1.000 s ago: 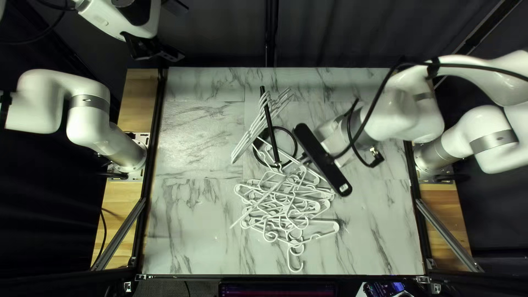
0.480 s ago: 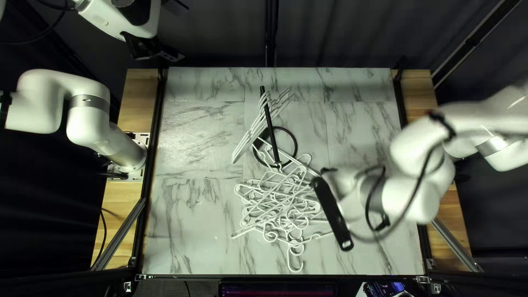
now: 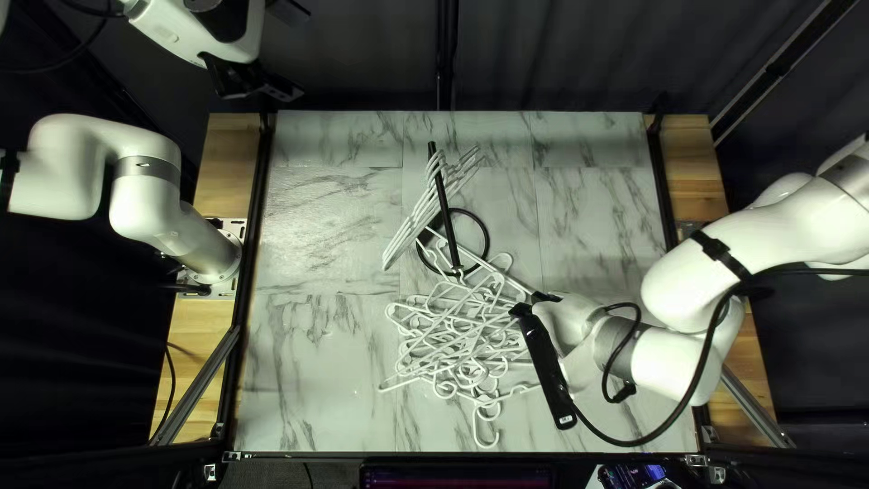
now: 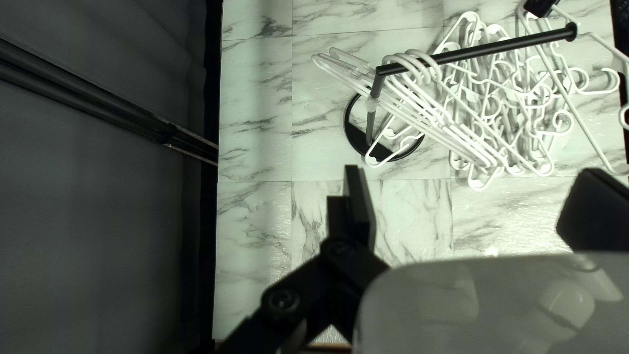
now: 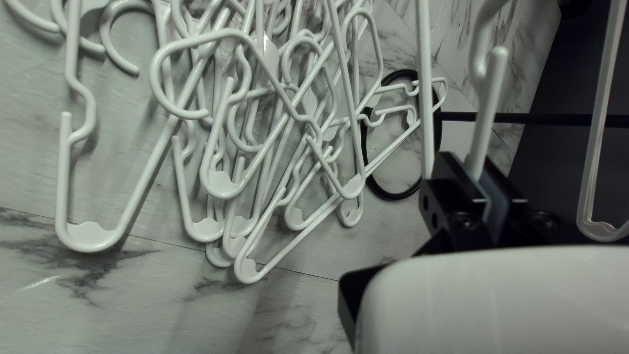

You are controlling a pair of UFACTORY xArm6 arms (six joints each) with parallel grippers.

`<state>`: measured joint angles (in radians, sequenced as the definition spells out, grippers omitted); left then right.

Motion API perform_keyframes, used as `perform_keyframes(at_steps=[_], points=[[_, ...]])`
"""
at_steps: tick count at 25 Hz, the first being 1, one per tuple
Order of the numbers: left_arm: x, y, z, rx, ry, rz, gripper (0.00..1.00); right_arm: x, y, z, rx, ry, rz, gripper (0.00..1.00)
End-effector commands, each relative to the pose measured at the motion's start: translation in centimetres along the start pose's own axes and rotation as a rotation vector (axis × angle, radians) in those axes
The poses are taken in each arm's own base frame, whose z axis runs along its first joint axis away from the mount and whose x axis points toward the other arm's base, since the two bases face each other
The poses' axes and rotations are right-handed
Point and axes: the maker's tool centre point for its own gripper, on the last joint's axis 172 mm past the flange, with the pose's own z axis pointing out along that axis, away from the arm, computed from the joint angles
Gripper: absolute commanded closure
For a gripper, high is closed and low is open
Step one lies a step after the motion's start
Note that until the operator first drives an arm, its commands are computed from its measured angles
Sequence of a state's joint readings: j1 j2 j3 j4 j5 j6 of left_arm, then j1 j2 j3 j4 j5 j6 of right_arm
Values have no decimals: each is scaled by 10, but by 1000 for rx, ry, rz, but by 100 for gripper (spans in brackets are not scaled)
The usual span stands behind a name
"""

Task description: Remove hangers from rack and place onto table

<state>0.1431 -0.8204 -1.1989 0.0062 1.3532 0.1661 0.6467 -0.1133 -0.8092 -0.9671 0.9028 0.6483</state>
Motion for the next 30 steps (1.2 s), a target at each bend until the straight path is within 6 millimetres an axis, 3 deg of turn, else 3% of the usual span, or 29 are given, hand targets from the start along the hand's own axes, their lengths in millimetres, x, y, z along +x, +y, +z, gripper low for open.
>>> perform_keyframes(at_steps=[1, 7, 11, 13, 30], points=[[0, 0, 0, 0, 0, 0, 0, 17, -8, 1, -127, -38, 24, 100], [0, 0, 0, 0, 0, 0, 0, -17, -14, 17, -423, -126, 48, 100], [0, 0, 0, 0, 0, 0, 0, -29, -16, 22, -472, -108, 29, 100], [0, 0, 0, 0, 0, 0, 0, -41, -17, 23, -481, -182, 36, 100], [0, 0, 0, 0, 0, 0, 0, -48, -15, 30, -532, -241, 42, 100]])
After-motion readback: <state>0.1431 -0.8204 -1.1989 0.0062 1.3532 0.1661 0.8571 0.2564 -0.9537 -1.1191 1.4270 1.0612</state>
